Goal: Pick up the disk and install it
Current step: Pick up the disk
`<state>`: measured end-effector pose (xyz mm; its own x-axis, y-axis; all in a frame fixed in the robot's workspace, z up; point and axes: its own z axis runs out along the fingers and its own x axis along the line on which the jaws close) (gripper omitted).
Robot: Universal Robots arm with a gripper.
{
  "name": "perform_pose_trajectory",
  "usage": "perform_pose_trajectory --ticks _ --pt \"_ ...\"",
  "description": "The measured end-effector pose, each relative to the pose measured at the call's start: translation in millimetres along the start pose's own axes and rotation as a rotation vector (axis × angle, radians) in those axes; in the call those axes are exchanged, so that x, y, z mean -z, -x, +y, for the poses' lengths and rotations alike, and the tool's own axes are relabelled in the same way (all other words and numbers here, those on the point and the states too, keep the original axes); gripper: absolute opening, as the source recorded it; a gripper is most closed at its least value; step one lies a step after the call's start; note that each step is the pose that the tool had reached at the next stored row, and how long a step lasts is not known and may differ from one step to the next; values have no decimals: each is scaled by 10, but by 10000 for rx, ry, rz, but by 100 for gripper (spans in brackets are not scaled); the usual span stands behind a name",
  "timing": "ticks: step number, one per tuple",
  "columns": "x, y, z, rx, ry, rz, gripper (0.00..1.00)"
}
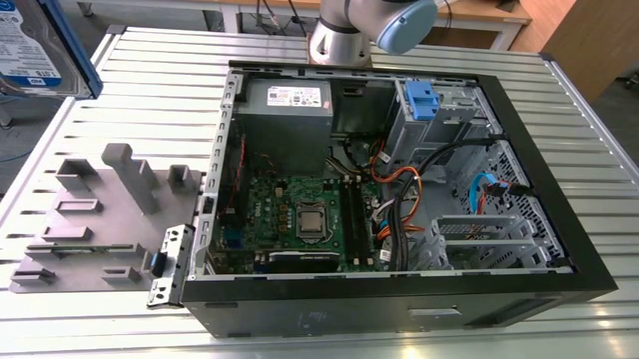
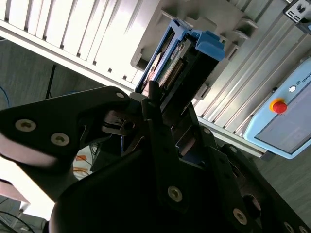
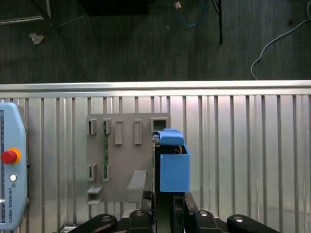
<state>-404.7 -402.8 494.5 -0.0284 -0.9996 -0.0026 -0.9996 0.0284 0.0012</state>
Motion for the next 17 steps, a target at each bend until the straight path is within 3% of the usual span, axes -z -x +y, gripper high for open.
perform_pose_trajectory --ticks 5,17 --pt "-1 4 -121 0 -1 0 35" --pt "-1 14 -480 0 0 0 35"
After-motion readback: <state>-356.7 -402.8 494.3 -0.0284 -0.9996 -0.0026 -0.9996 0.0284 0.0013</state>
